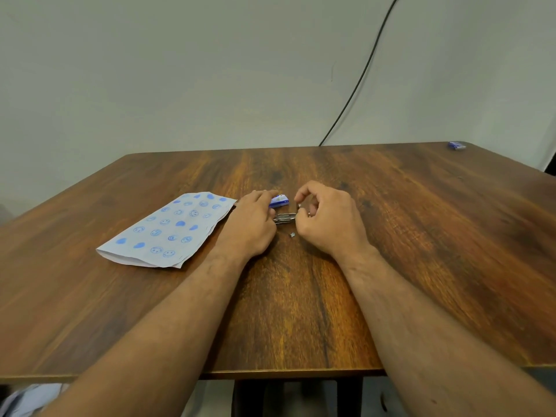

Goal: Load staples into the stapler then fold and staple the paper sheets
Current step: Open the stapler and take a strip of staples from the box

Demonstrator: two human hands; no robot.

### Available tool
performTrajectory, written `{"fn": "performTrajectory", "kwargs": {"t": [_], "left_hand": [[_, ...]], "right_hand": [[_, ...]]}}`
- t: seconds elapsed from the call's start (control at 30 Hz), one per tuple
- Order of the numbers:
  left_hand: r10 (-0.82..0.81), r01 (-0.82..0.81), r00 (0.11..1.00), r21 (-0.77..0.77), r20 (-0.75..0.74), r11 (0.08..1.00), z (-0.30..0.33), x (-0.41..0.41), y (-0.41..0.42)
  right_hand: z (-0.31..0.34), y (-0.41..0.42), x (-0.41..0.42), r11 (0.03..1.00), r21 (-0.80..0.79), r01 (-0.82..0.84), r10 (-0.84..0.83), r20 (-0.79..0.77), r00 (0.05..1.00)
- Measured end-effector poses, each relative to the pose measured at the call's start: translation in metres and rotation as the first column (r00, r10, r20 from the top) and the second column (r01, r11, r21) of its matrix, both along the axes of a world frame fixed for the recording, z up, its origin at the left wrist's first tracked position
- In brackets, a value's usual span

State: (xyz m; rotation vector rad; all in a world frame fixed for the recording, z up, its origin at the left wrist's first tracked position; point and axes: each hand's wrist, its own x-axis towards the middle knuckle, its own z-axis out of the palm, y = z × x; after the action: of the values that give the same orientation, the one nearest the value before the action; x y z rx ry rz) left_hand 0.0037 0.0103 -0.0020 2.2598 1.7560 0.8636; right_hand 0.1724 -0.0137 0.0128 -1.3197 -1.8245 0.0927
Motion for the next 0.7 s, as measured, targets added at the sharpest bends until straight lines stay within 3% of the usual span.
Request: {"fn": "performTrajectory", "kwargs": {"t": [0.17,0.7], "left_hand": [[-0.009,0.005,0.993,-0.039,-0.114,0.999,-0.002,0.0006,0.0039],[0.093,-0.094,0.996,-0.035,-0.011,0.995,-0.0059,-0.0006,0.0069]], "right_hand": [[-0.0027,0.0017,0.0003,0.998,-0.056,-0.002,0.003,0.023,1.0],[-0.0067,0.0043,-0.0011,0.966,-0.232,-0.112,0.148,0.142,0.979]]}}
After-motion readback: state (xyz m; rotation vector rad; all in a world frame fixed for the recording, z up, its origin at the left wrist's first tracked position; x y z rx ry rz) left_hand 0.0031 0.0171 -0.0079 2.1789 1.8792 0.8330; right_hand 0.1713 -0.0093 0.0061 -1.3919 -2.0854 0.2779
